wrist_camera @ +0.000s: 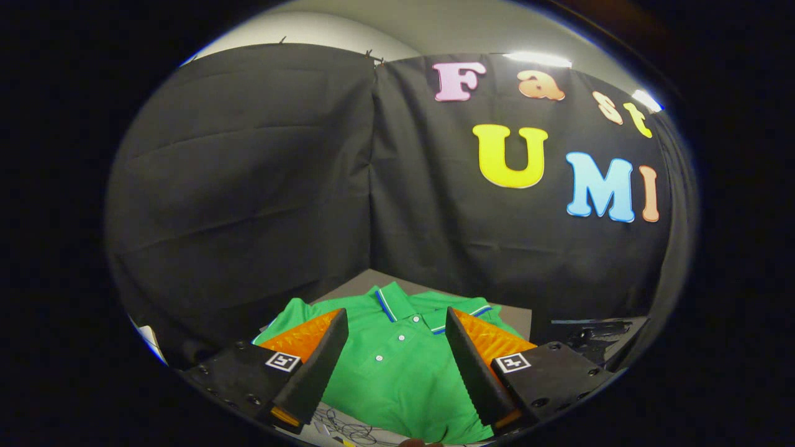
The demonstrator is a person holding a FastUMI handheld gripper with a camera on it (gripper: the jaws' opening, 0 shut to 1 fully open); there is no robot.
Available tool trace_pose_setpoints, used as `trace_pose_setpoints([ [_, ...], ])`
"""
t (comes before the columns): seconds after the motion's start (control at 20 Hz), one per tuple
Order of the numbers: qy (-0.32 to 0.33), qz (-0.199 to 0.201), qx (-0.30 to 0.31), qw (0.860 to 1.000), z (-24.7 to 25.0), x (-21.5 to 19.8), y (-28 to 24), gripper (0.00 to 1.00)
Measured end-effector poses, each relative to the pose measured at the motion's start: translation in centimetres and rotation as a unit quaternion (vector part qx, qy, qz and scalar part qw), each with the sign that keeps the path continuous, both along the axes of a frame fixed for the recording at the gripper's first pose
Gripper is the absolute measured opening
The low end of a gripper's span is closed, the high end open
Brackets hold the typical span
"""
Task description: Put the clothes into the washing machine and then close the washing machine lid.
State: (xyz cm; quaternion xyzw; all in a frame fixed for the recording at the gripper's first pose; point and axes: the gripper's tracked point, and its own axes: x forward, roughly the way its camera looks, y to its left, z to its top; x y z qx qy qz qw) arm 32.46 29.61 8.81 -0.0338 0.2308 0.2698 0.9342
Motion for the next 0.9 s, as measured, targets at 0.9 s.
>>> trace_pose_setpoints([
  [0.9,0.161,-0.013,-0.085,0.983,-9.6,2.2,2.6,0.98],
])
